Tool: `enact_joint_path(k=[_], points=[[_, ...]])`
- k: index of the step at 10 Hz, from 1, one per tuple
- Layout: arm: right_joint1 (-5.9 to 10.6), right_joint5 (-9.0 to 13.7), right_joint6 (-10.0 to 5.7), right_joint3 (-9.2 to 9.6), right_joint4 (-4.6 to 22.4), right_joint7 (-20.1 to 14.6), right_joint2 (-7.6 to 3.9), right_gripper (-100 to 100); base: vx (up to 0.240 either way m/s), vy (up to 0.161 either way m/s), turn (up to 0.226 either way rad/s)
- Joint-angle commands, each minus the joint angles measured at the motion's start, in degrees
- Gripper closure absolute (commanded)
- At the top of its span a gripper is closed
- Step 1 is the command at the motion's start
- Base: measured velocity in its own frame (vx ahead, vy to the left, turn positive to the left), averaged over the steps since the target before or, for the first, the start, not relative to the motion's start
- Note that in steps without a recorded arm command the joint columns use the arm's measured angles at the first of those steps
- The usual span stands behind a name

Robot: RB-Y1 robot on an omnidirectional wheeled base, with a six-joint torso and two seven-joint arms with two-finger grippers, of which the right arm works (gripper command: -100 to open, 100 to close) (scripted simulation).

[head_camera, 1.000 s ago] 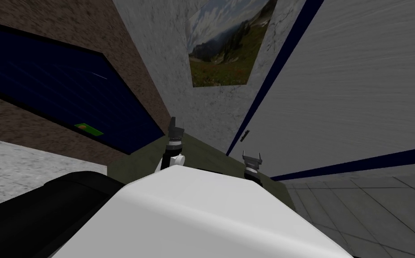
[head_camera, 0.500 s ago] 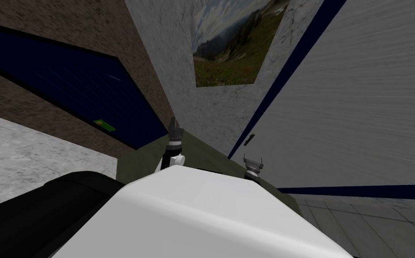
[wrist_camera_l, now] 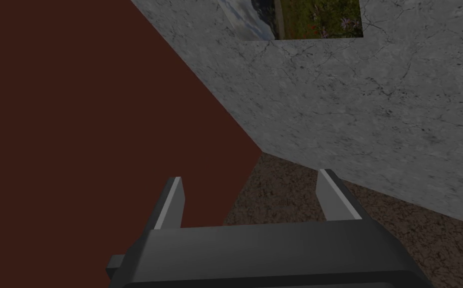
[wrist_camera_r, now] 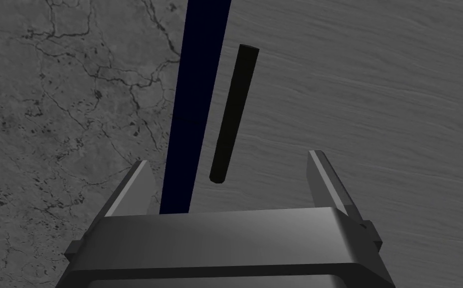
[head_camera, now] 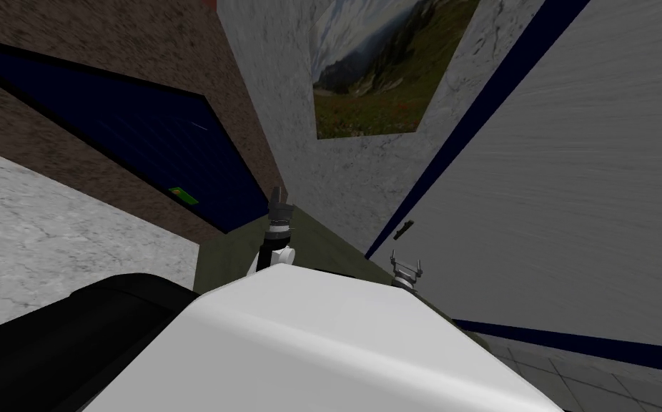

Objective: Pull the door open

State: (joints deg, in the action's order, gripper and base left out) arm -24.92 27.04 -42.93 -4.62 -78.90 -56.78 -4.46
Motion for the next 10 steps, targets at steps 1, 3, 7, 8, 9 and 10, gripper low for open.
enact_joint_path(k=[1, 3, 7, 8, 9, 10], points=[[0.07, 1.20, -0.67, -0.27, 1.40, -1.90, 0.25, -100, 0.077, -0.067, 0.146], [0.32, 2.59, -1.63, -0.57, 3.53, -4.12, 0.43, -100, 0.065, -0.052, 0.133], [0.86, 5.53, -3.67, -1.22, 8.04, -8.84, 0.95, -100, 0.069, -0.079, 0.132], [0.95, 6.02, -4.01, -1.33, 8.80, -9.63, 1.06, -100, 0.078, -0.092, 0.137], [1.03, 6.52, -4.35, -1.44, 9.56, -10.43, 1.17, -100, 0.075, -0.078, 0.082], [1.19, 7.35, -4.93, -1.62, 10.84, -11.76, 1.37, -100, 0.085, -0.083, 0.120]])
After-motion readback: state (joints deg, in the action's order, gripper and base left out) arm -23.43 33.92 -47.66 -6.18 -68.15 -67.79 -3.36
